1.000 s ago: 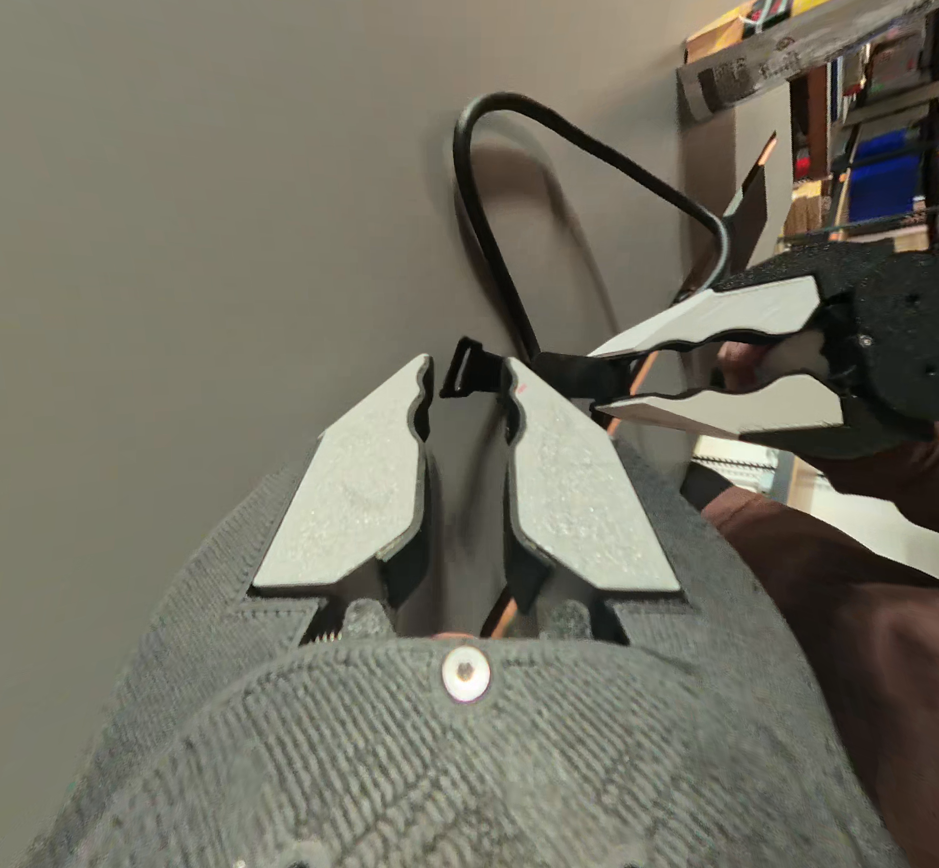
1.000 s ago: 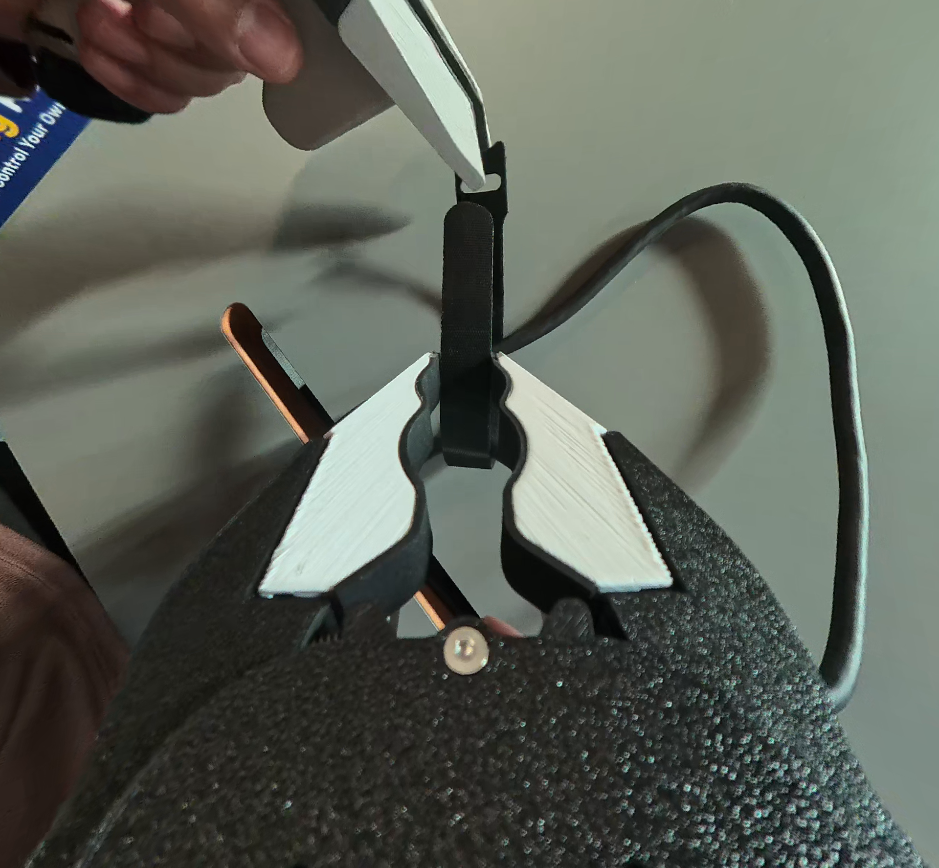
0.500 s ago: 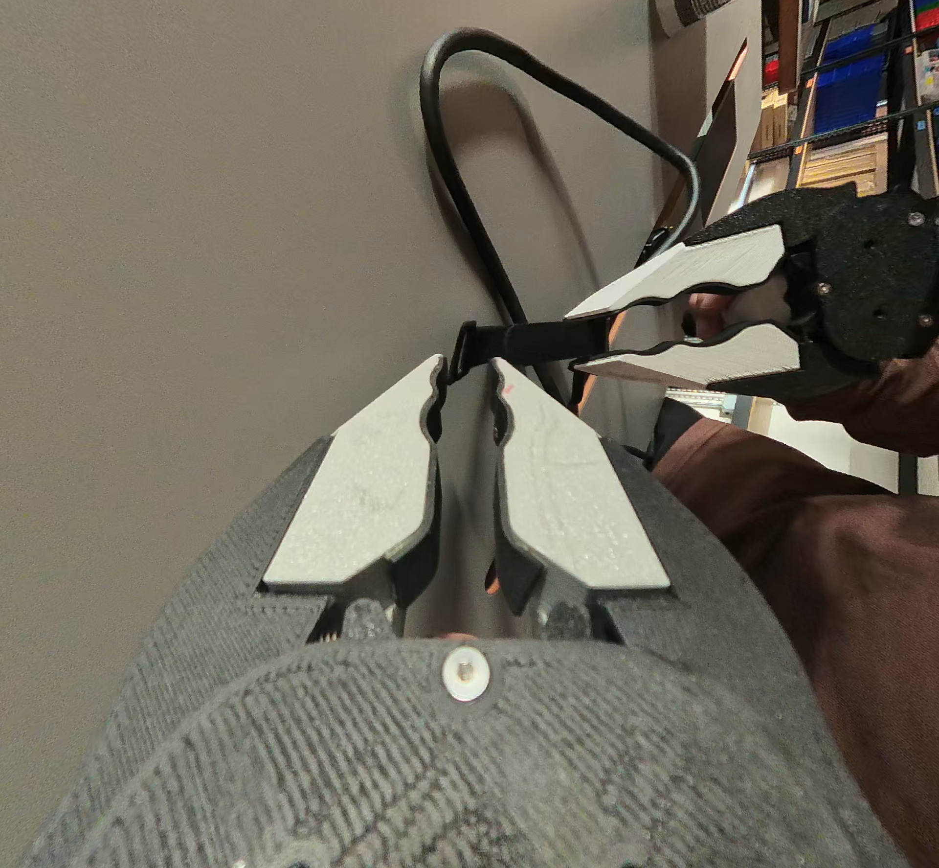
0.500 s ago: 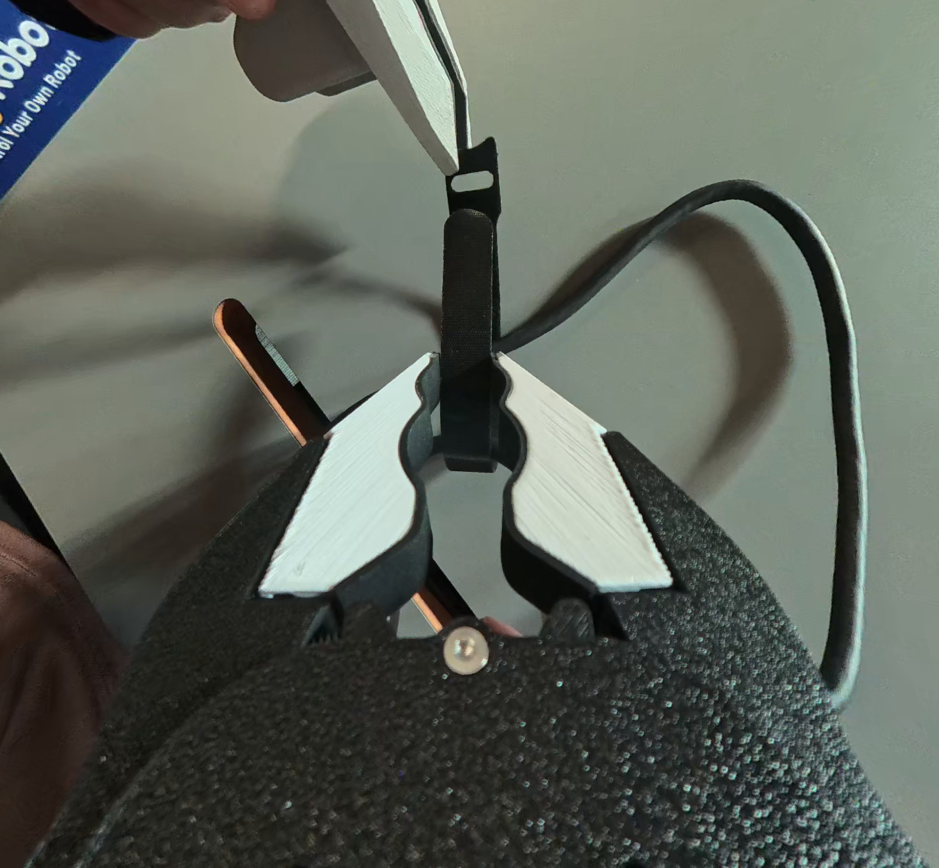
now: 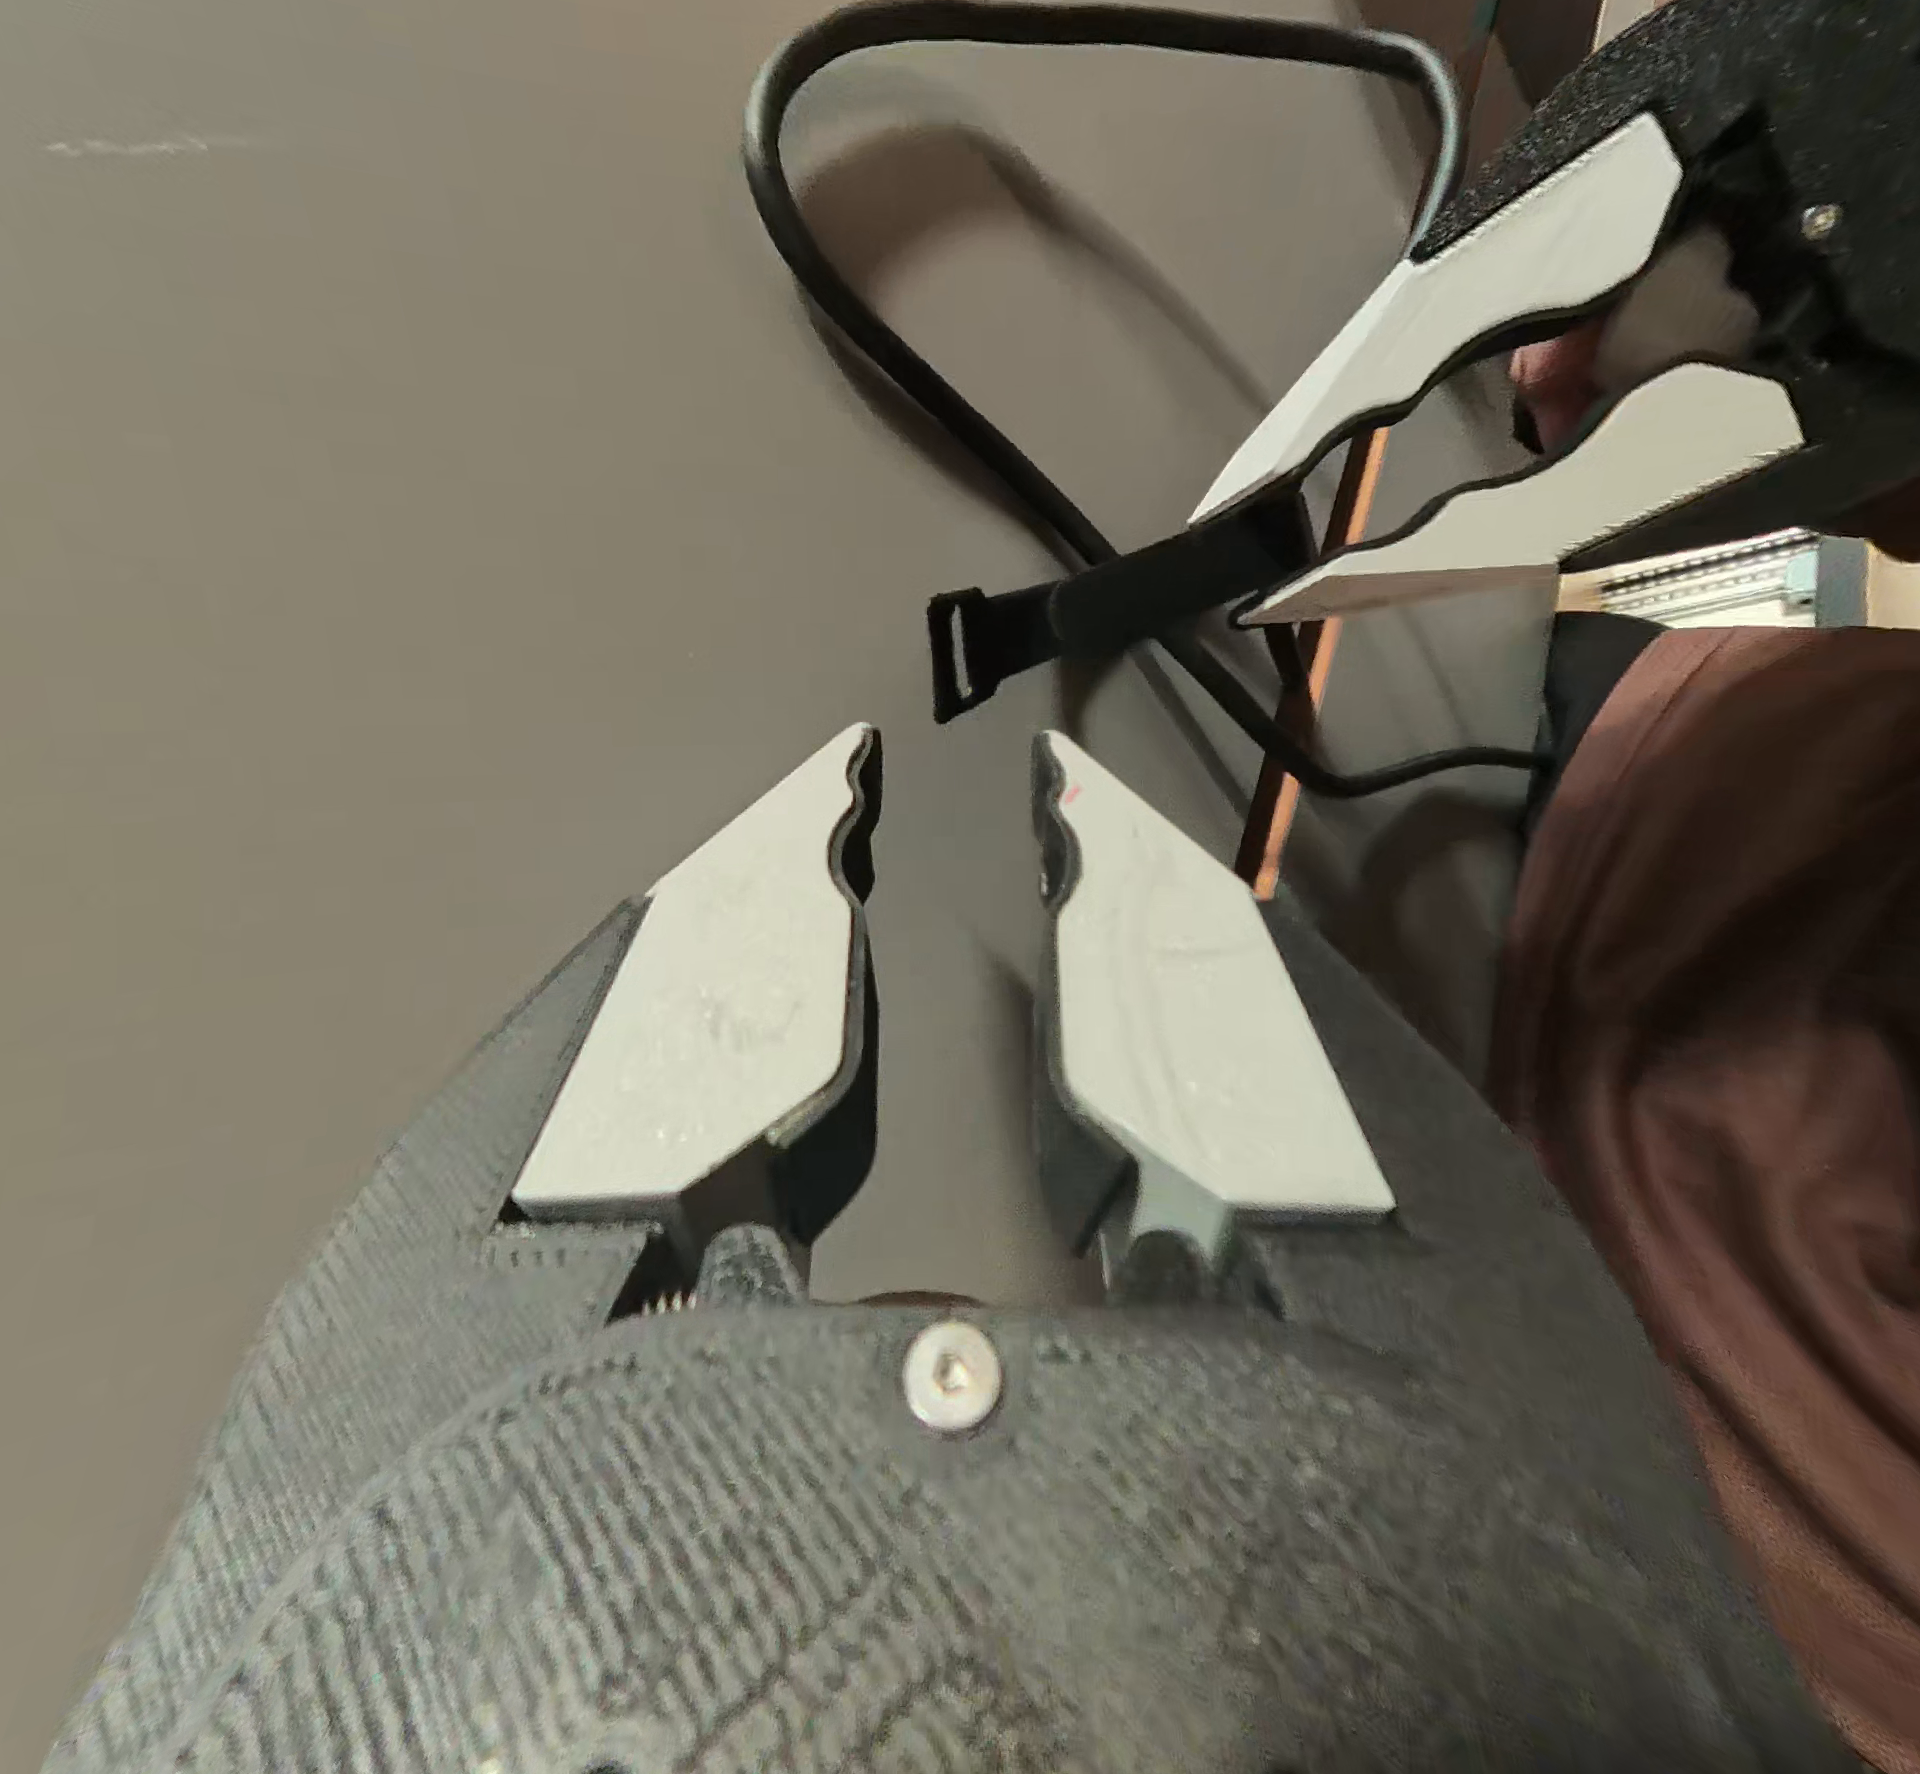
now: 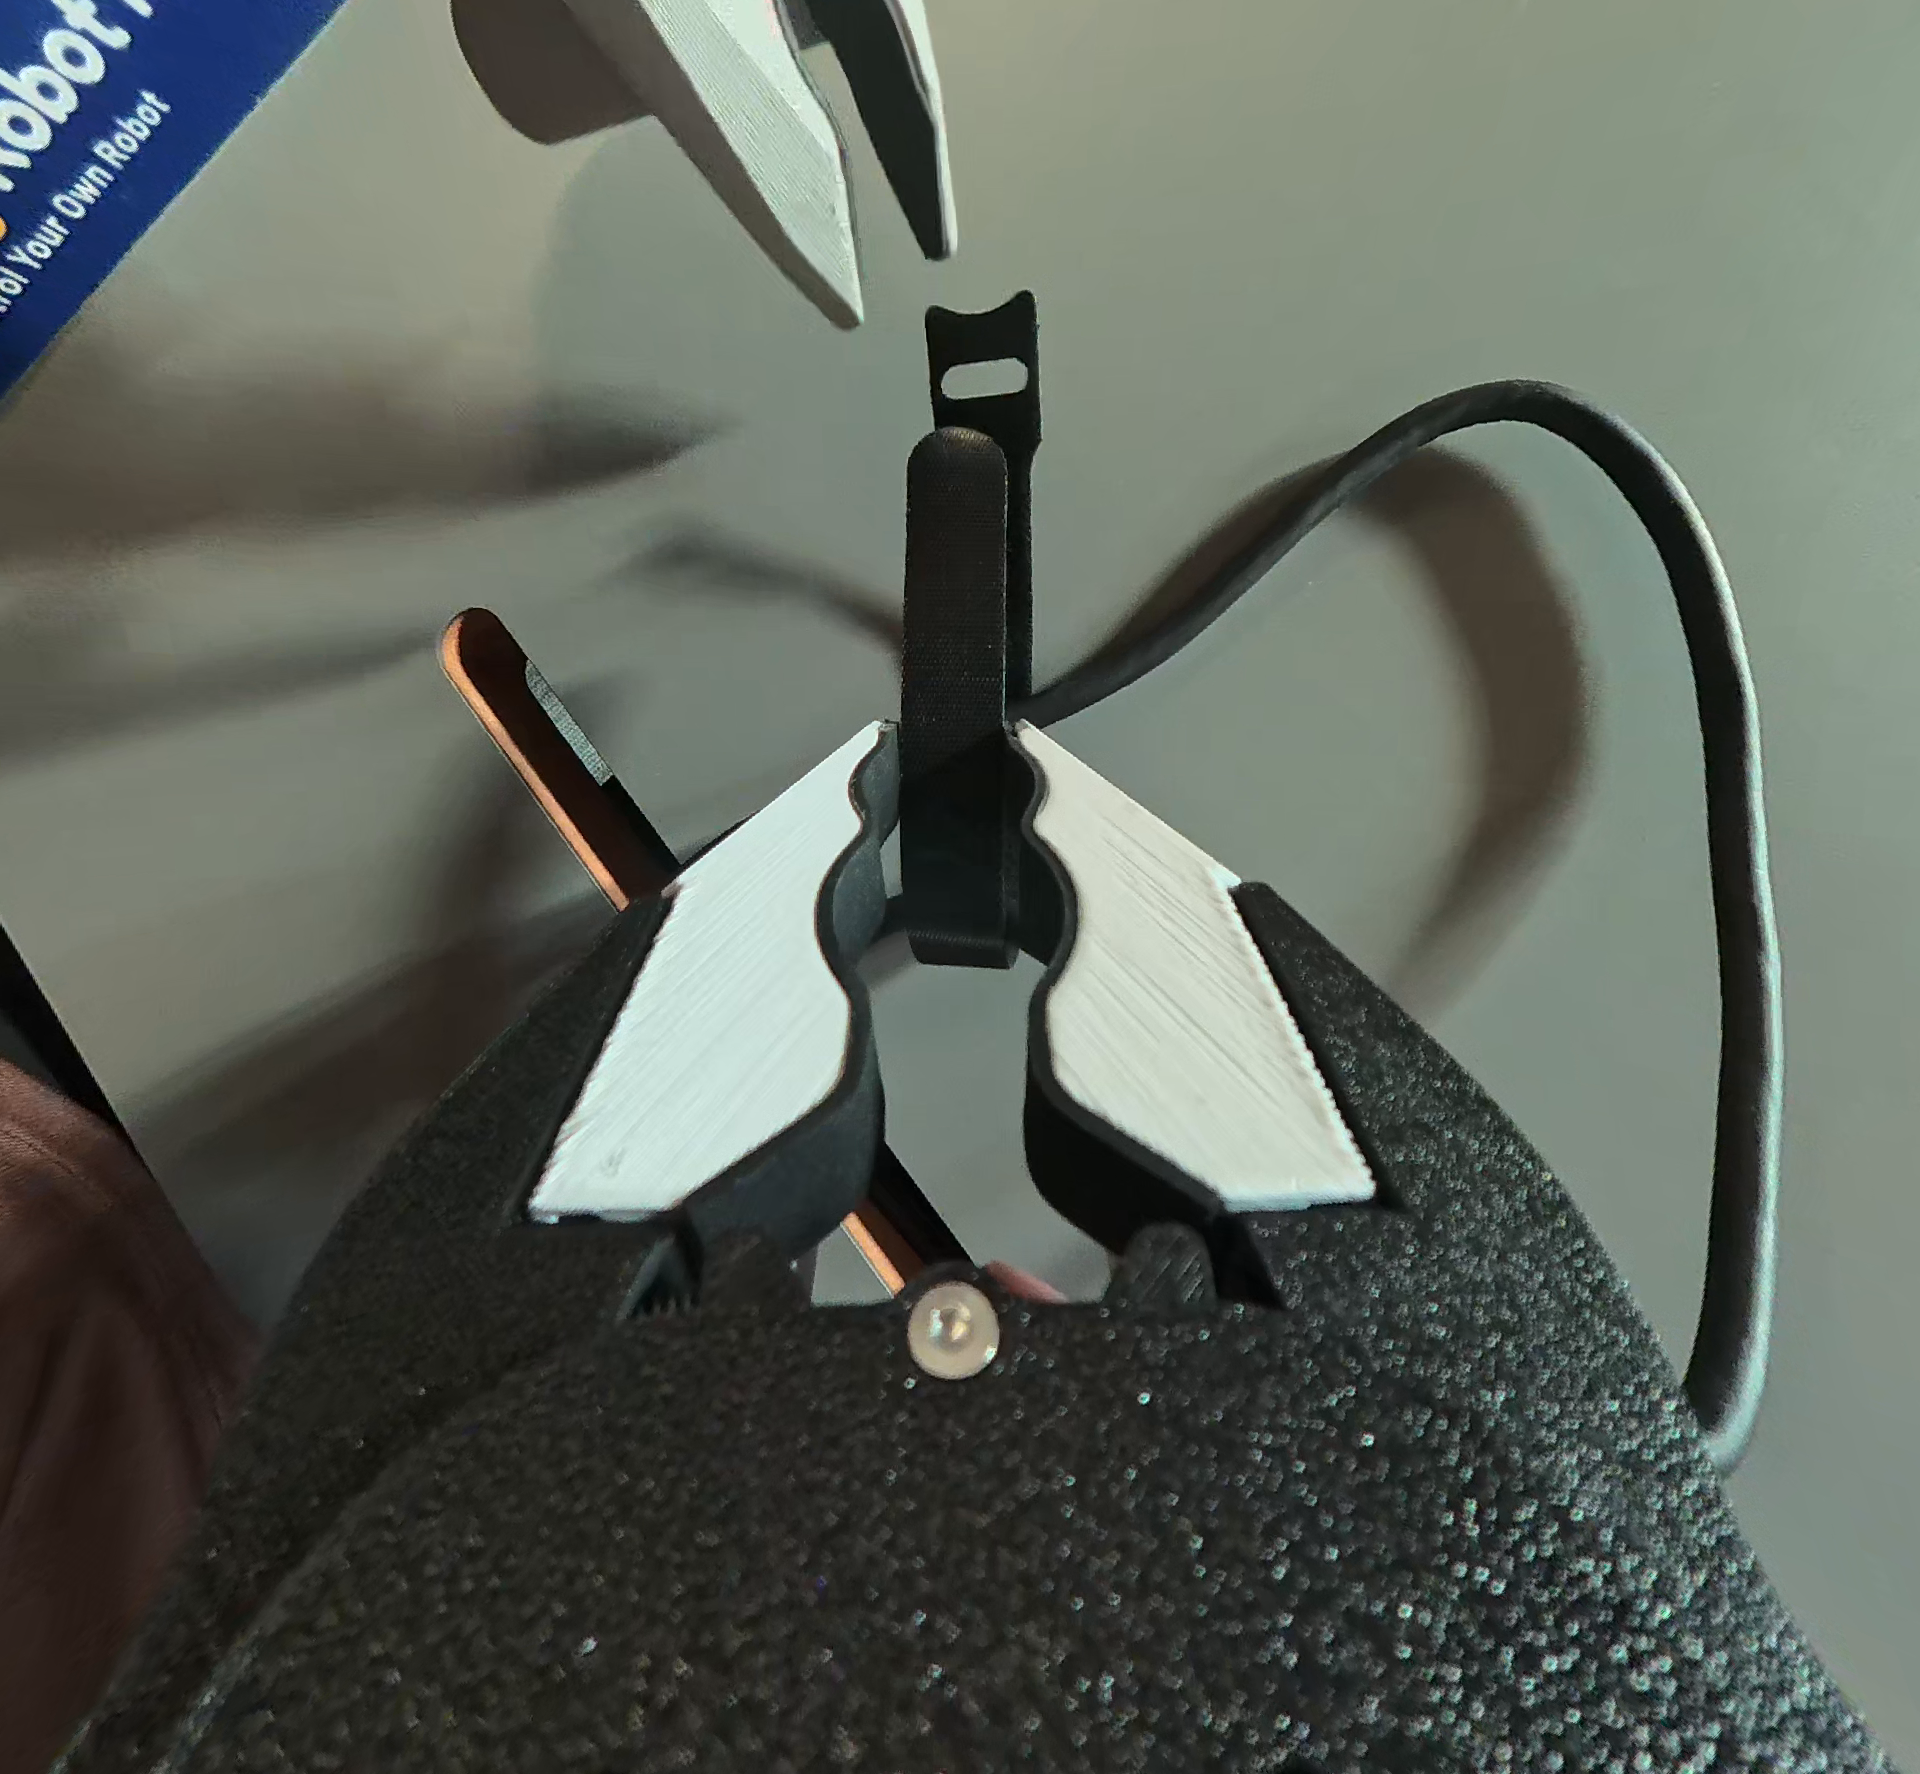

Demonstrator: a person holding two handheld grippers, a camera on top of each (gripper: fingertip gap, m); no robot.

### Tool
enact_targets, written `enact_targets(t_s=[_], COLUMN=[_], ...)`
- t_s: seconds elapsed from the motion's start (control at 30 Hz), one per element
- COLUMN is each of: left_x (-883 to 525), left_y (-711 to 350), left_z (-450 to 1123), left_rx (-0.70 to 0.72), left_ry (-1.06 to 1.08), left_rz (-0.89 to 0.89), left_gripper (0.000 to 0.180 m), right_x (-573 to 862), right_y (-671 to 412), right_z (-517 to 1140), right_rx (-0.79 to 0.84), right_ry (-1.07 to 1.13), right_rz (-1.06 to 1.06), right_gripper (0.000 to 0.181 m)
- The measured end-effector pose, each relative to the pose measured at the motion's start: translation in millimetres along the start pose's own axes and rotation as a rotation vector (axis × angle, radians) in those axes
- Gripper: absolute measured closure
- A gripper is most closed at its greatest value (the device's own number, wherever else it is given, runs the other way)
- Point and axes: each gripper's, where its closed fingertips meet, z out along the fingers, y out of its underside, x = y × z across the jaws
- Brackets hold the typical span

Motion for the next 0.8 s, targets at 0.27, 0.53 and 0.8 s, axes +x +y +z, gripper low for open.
enact_targets(t_s=[0.27,0.53,0.8], left_x=[0,6,8], left_y=[-10,-7,-11], left_z=[5,14,12], left_rx=[0.002,-0.046,-0.035], left_ry=[0.096,0.134,0.164], left_rz=[-0.103,-0.114,-0.122], left_gripper=[0.158,0.169,0.17], right_x=[-1,-1,-2], right_y=[1,1,3], right_z=[0,1,1], right_rx=[-0.002,-0.006,-0.008], right_ry=[0.003,0.001,0.004], right_rz=[-0.003,-0.008,-0.005], right_gripper=[0.163,0.163,0.163])
